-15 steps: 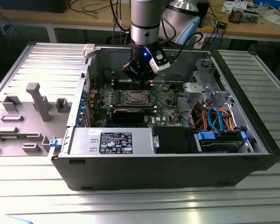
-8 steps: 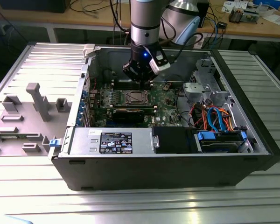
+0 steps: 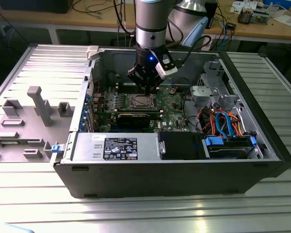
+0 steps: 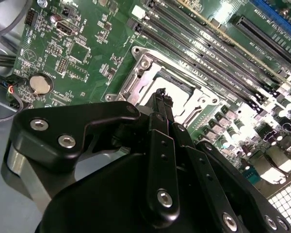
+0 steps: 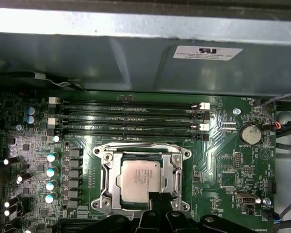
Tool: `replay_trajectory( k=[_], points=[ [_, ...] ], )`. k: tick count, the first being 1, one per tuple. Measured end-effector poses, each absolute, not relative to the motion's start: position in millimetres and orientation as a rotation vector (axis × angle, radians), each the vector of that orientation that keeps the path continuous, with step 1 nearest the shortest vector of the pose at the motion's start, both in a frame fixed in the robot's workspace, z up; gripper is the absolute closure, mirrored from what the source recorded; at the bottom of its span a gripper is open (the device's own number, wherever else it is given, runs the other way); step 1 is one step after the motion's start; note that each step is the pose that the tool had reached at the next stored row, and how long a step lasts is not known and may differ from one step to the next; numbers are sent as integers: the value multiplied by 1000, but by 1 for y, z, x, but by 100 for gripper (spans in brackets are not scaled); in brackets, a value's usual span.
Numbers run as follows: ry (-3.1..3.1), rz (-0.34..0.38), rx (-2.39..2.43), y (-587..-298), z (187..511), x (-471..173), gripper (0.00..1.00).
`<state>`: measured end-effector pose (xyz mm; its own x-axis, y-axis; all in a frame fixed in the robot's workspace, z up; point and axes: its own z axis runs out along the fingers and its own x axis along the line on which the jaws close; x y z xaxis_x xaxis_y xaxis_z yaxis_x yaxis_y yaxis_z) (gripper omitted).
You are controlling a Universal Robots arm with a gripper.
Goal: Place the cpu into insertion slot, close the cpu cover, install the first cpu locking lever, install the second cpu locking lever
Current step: 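Install the second cpu locking lever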
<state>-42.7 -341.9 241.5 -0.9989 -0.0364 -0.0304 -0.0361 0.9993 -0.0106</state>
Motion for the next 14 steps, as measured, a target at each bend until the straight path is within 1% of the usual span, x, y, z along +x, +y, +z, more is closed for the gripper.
replay_trajectory(
  k=[14],
  points=[
    [3113, -16, -44, -349, 245, -43, 89]
  ],
)
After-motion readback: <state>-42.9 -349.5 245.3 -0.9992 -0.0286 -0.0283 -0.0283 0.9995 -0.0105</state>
